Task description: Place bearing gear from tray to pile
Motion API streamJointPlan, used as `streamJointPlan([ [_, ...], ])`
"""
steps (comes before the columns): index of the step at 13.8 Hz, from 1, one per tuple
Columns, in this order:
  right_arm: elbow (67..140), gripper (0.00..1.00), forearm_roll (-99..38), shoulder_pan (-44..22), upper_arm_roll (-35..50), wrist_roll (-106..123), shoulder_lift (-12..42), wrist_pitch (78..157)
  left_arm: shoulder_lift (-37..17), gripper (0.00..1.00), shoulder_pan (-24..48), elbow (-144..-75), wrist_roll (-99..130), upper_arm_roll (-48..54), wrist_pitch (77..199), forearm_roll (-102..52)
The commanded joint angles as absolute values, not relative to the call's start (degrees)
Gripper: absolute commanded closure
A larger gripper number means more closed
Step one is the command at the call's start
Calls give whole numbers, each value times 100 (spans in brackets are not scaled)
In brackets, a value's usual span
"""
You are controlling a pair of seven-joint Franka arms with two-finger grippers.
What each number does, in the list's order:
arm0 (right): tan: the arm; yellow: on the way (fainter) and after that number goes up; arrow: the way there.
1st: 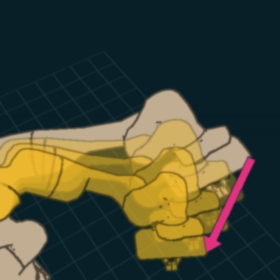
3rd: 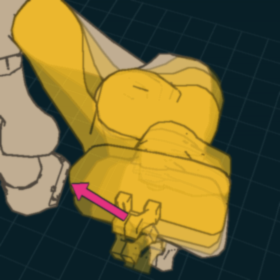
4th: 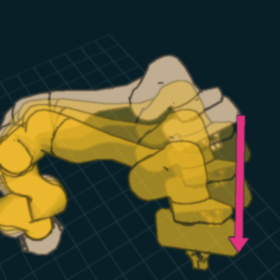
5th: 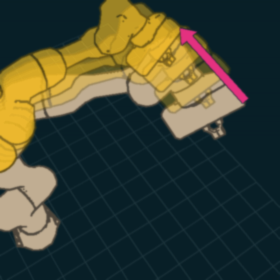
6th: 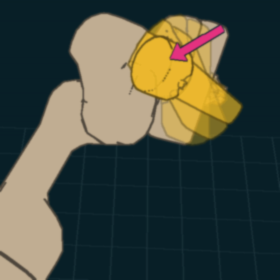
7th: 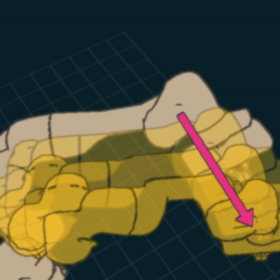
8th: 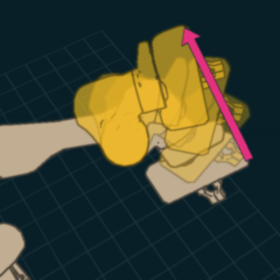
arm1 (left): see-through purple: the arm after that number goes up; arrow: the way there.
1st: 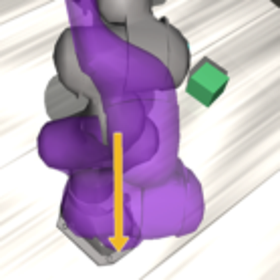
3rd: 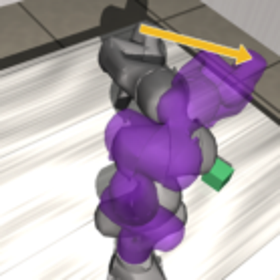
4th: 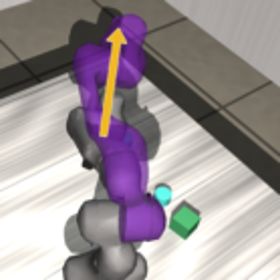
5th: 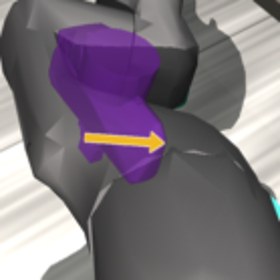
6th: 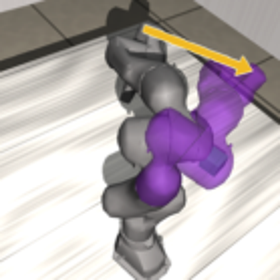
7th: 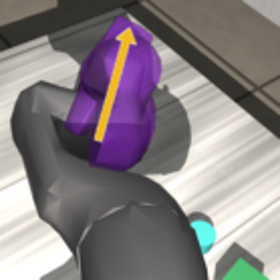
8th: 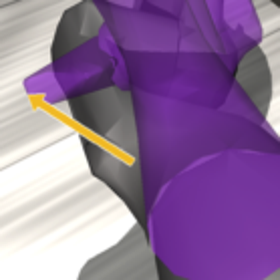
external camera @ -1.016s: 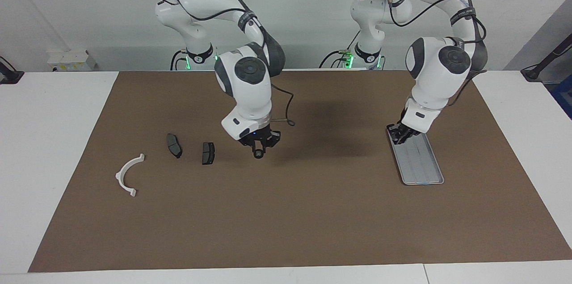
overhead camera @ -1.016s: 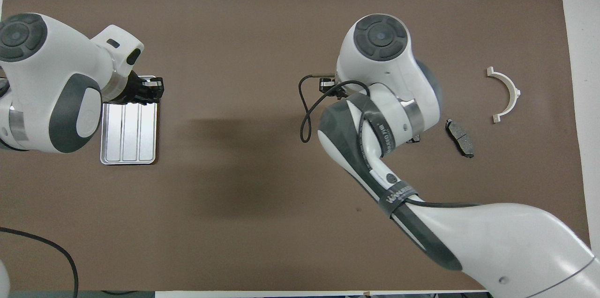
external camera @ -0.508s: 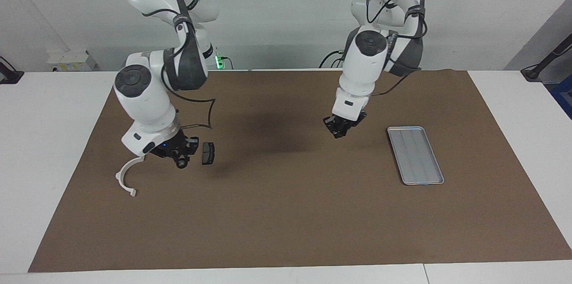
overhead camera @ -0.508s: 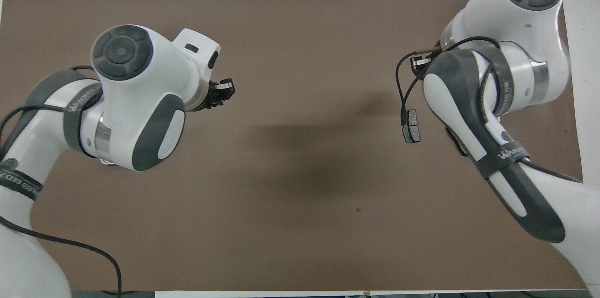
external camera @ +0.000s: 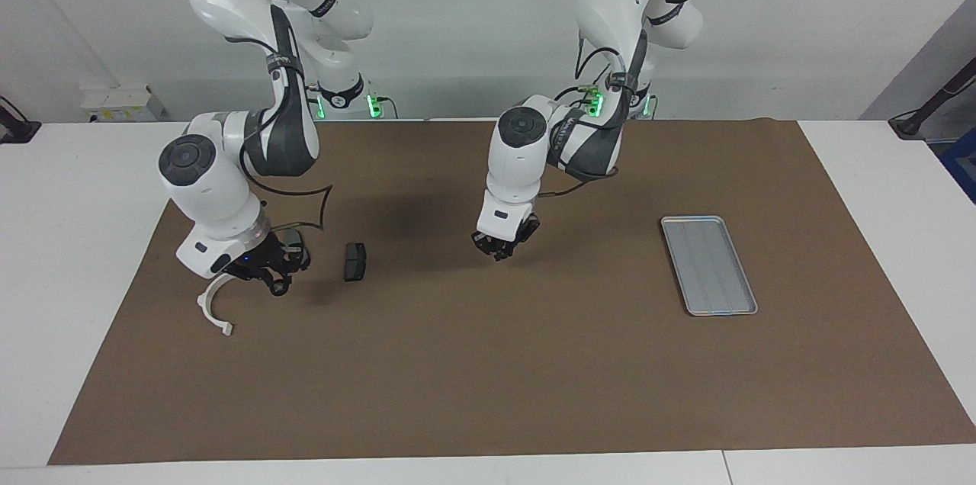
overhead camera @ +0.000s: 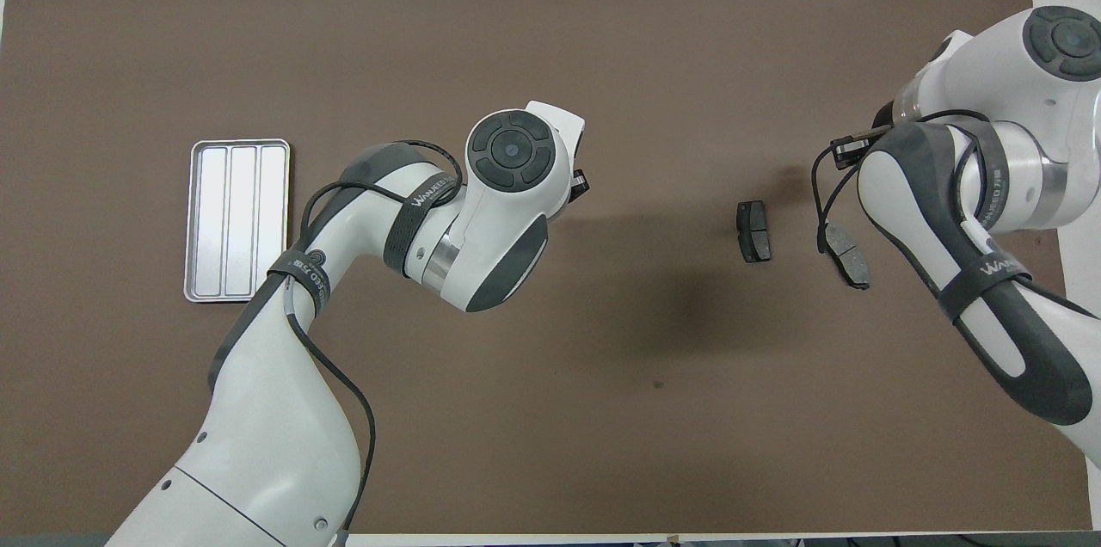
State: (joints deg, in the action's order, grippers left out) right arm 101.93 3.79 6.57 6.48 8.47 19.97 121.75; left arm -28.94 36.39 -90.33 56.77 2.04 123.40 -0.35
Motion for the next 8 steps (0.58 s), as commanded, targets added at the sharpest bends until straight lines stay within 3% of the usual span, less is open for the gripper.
streamJointPlan([
  [1,10695,99,334,896,738,1186,1828,12707,-2883,100,3796,-9315,5730,106,12673,-26],
  [4,11030,98,334,1045,738,1397,1854,13253,-3250,100,3858,-9194,5730,97,12683,-35],
  [8,11074,95,334,1116,738,1485,2074,13307,-3261,100,3867,-9237,5739,97,12700,-18],
])
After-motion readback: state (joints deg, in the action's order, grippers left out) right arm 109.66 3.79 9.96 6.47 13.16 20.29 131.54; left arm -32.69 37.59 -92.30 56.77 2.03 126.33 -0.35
